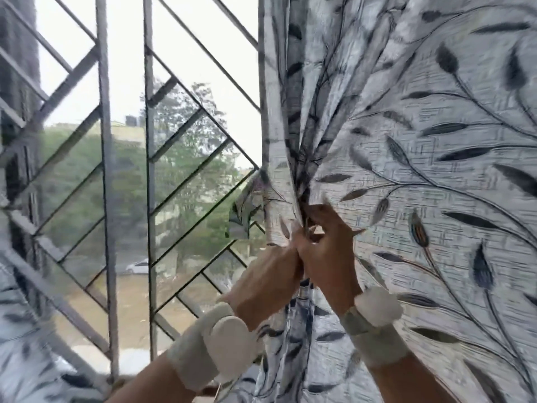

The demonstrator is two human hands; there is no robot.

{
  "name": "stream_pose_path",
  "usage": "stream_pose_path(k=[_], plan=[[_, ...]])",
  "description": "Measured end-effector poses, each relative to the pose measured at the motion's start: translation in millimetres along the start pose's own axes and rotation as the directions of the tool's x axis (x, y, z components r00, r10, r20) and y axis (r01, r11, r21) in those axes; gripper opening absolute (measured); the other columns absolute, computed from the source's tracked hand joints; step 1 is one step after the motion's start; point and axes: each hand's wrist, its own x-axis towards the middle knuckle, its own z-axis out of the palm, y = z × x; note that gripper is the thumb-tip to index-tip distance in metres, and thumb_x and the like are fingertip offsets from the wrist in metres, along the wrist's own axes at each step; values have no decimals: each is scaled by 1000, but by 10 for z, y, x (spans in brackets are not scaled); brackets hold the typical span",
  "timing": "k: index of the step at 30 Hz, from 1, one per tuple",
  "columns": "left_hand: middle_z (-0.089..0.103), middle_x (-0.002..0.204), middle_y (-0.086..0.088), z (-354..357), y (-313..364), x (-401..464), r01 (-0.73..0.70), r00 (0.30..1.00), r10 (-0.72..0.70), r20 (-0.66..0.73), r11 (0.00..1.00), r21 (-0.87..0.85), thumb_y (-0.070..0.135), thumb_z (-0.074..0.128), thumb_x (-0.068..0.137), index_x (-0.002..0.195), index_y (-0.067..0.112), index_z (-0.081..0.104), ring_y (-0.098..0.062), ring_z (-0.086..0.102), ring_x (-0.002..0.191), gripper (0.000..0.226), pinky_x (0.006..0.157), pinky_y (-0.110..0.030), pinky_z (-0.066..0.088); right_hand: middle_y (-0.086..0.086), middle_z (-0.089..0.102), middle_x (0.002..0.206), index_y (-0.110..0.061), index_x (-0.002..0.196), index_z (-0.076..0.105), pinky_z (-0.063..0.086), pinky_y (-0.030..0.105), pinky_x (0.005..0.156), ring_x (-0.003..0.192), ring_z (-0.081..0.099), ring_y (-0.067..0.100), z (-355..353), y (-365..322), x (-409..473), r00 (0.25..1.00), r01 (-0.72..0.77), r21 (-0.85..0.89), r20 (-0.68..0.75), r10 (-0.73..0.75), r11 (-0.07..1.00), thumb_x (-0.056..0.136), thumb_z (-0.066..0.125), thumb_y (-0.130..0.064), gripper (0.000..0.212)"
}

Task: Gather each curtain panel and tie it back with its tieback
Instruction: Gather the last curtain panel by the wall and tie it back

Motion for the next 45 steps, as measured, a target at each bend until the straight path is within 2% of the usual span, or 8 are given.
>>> stream_pose_path(k=[6,12,16,20,25,29,34,45], plan=[[64,111,11,-248,161,218,106,931,-259,-257,866,-488,49,62,78,132,31,47,9,62,95,59,83,-18,51,12,64,108,-6,110,69,53,18,83,95,63,14,-59,235,-29,991,132,-65,16,-131,989,87,58,4,27],[59,65,-10,-112,176,1044,389,852,-494,-174,819,-421,45,54,86,66,17,57,-27,59,64,34,61,-35,47,8,65,90,-4,94,70,50,25,63,75,58,13,-68,309,-43,982,52,35,181,-57,998,88,57,4,16],[67,61,-6,9,-12,1016,303,869,-481,-115,700,-646,22,58,92,73,4,66,-18,64,54,28,57,-33,54,8,57,128,-7,122,64,47,28,95,117,52,13,-472,429,53,945,151,-102,-278,-174,983,87,66,-13,35],[70,67,9,29,-57,975,148,942,-335,-30,493,-857,-6,49,92,74,14,67,-6,63,61,32,58,-24,51,-1,14,159,-25,150,25,41,30,102,142,18,5,-794,519,315,894,-263,214,-314,321,941,74,71,-56,95],[66,59,18,24,33,978,251,943,-326,67,566,-785,25,60,90,84,24,57,3,60,60,7,60,-13,51,-4,50,137,-23,152,16,41,20,96,126,46,10,-517,592,642,885,-456,473,152,440,754,83,67,-38,88],[47,94,-10,5,-141,1002,249,951,-295,94,547,-799,64,77,60,80,10,61,-23,35,90,60,70,-38,28,-17,58,68,-29,111,63,50,14,65,69,57,3,-382,601,719,935,-288,577,-5,356,765,79,75,-22,34],[63,74,0,-61,-58,957,223,930,-365,-35,639,-736,29,63,89,77,19,59,-12,56,69,16,70,-31,47,5,67,80,-6,96,68,46,22,62,69,57,11,-319,513,547,914,-48,149,-393,103,988,87,70,-22,19],[35,45,7,6,-110,703,191,943,-175,-282,981,28,25,48,95,53,15,37,-13,37,38,45,41,-28,27,5,59,90,0,108,66,38,-2,69,72,46,0,-237,181,141,991,113,-203,-44,-124,973,89,57,4,21]])
